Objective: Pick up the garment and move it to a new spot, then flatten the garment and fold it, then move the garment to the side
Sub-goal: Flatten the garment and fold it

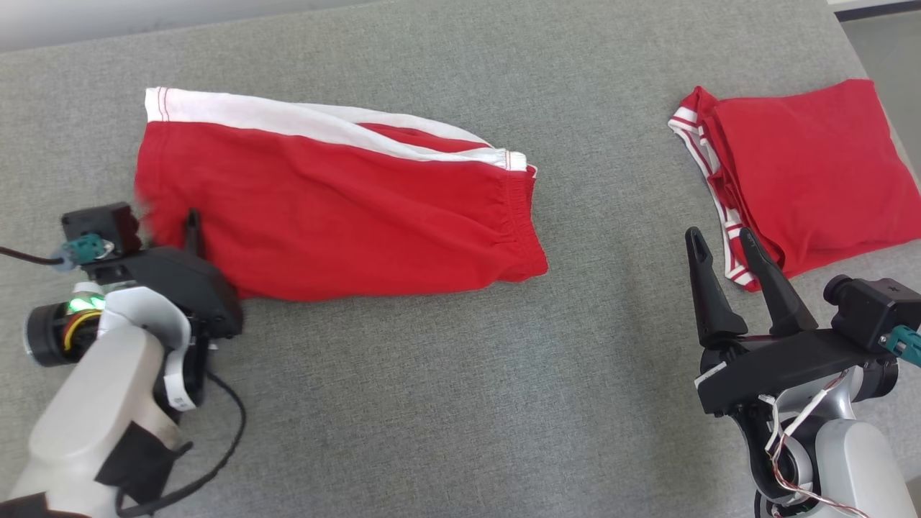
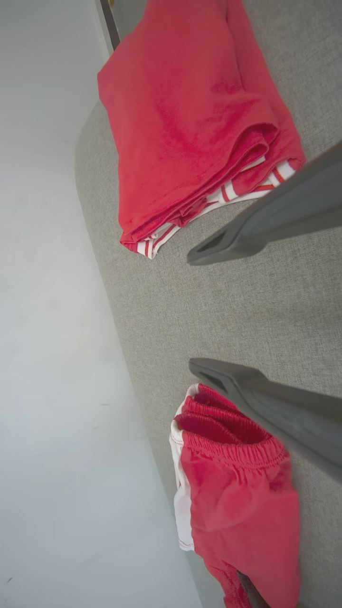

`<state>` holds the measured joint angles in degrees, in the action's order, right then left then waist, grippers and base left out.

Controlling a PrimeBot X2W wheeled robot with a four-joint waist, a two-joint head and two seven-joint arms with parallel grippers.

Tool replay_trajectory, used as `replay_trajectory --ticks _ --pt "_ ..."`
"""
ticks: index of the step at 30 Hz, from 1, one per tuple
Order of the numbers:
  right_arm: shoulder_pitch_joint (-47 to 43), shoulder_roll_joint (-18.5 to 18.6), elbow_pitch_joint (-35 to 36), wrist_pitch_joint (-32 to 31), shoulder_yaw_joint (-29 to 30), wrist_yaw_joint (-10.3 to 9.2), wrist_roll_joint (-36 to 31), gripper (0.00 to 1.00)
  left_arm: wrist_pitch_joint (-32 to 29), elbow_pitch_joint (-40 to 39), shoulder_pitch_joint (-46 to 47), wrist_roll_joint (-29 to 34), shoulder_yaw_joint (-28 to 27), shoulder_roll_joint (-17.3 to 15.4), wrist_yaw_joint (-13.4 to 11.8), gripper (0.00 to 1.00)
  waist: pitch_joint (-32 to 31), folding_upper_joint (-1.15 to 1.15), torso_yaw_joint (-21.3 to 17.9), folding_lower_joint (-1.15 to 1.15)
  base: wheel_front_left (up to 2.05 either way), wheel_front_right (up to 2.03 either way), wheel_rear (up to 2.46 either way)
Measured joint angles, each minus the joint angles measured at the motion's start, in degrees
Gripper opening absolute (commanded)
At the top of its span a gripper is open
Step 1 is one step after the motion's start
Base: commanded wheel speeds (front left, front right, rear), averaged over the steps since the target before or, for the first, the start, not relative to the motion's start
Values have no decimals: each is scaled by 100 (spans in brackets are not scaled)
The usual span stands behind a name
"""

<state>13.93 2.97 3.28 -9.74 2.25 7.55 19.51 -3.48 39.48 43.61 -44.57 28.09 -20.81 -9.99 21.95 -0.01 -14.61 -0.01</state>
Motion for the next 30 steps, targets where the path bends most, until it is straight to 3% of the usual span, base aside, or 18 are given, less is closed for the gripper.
replay_trajectory --ticks 7,20,28,29,30 --pt "1 -2 -13 -14 -43 0 -54 100 392 -221 -296 -86 -30 96 87 0 -95 0 115 1 0 0 0" --pt "-121 -4 -14 -148 -40 0 -145 100 1117 -913 -1506 -344 -235 331 -232 0 -532 0 405 1 0 0 0" --pt "-209 -4 11 -236 -8 0 -155 100 1163 -1127 -1789 -389 -213 365 -363 0 -702 0 516 1 0 0 0" --pt "-209 -4 11 -236 -8 0 -155 100 1163 -1127 -1789 -389 -213 365 -363 93 -702 0 516 1 0 0 0" --pt "-209 -4 15 -242 -13 0 -157 100 1176 -1151 -1789 -372 -208 361 -374 100 -713 0 522 1 0 0 0"
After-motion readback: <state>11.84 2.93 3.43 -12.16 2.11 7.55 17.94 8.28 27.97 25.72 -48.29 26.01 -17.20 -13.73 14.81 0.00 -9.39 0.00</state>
